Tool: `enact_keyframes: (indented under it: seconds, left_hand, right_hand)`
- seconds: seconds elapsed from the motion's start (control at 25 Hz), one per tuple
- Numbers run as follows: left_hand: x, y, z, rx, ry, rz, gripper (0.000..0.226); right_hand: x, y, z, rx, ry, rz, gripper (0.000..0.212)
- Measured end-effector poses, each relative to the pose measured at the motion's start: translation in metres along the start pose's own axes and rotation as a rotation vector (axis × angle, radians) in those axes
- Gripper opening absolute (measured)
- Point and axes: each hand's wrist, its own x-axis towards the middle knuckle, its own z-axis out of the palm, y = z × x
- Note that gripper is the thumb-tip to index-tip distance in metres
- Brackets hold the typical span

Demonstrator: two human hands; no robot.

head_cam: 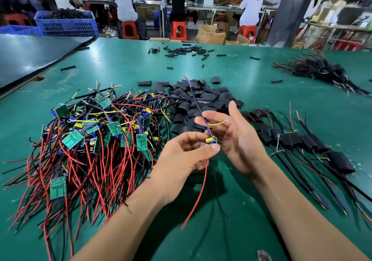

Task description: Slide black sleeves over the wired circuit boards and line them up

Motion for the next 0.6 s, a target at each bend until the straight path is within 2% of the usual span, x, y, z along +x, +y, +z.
enact_keyframes:
  seconds: [0.16,0.28,0.36,0.48,0.52,0.6]
  left_hand:
    - [-0.0016,-0.0005,0.0010,0.076,0.037,0.109,0.035]
    - [-0.0021,-0.0006,0.0018,0.076,0.084,0.184,0.016]
    - [-0.0018,0.0006,0.0022,0.039,0.096,0.206,0.007]
    - [-0.0029,0.0005,0.0031,0.186,0.136,0.299,0.024]
    - [-0.0040,-0.0001,0.0040,0.237,0.131,0.335,0.030]
    - [-0.0058,-0.0001,0.0054,0.262,0.128,0.388,0.027]
  right_hand:
    - [0.0000,0.0053,-0.0002,-0.046,-0.005,-0.072,0.026]
    - [-0.0005,0.0051,0.0028,-0.021,0.050,-0.034,0.032]
    - [0.0007,0.0031,0.0040,0.097,0.110,-0.041,0.034]
    - [0.0044,0.0043,0.0046,0.263,0.225,-0.123,0.034]
    - [0.0052,0.0059,0.0048,0.255,0.246,-0.164,0.033]
    - [0.0050,0.0097,0.0050,0.188,0.232,-0.231,0.033]
